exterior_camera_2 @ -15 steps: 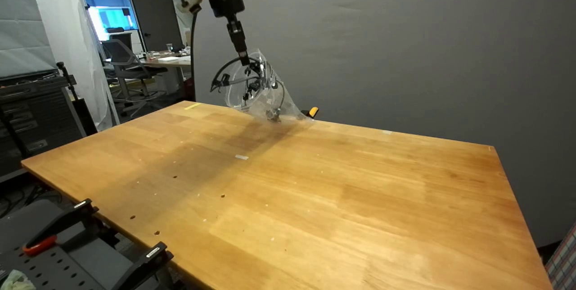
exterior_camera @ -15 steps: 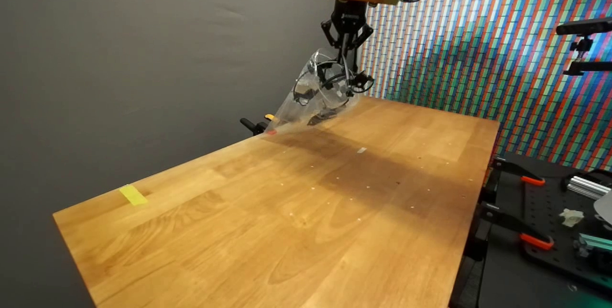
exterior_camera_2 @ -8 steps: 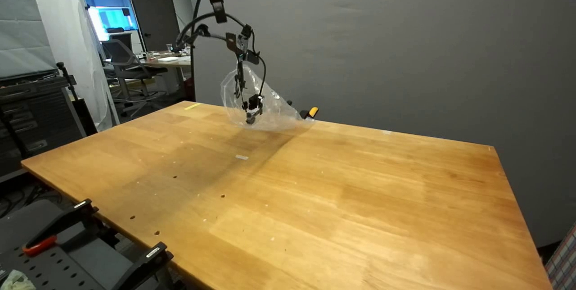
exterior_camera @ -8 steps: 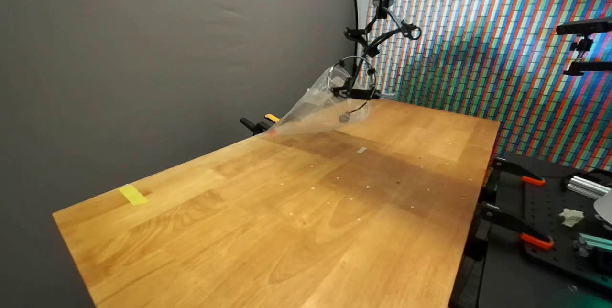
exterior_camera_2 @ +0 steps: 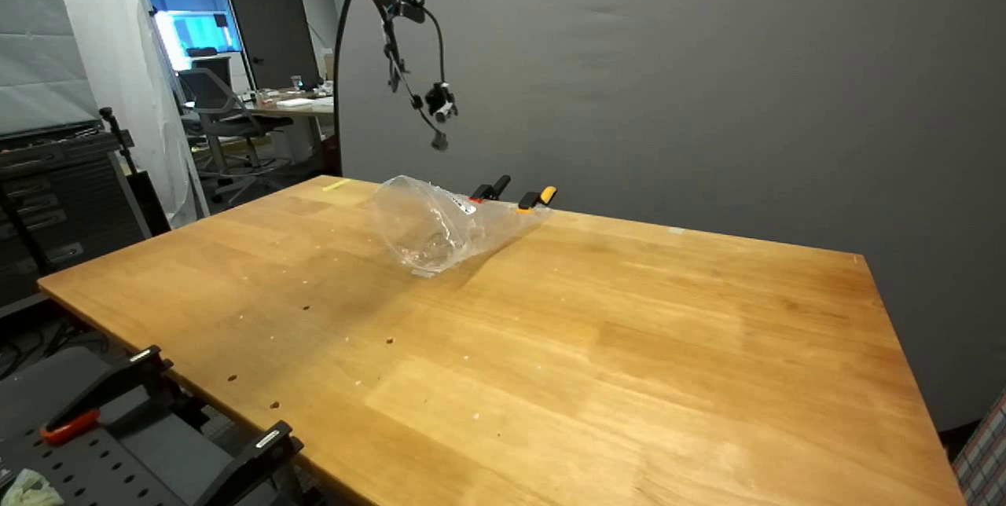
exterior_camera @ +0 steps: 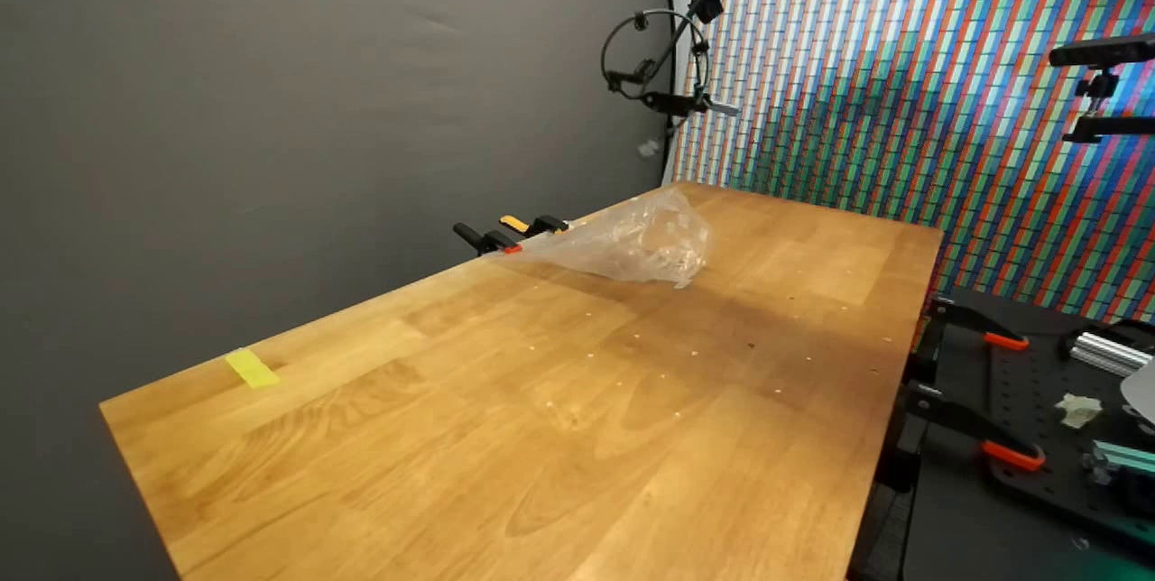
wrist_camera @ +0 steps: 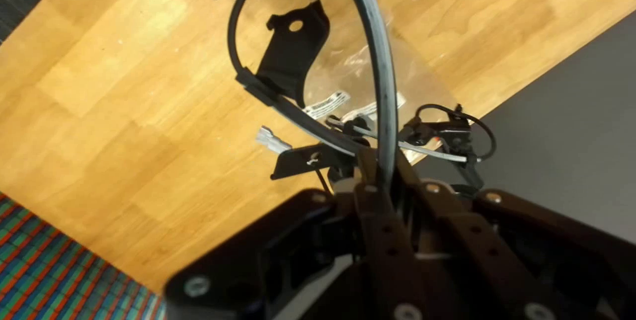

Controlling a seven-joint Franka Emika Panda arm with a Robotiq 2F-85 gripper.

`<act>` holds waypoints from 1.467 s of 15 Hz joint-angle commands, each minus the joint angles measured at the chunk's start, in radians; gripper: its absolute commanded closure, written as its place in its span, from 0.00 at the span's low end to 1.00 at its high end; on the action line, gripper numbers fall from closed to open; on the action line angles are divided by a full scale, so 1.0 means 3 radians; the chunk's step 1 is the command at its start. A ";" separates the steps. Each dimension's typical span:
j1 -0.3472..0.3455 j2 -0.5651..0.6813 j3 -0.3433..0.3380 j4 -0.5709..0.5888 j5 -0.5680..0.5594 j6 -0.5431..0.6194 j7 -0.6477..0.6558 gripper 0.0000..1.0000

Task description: Remove the object from the plastic bag on the table

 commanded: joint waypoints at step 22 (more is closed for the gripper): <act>0.0357 0.0650 0.1073 -0.0483 -0.3119 0.1516 0.0737 0.98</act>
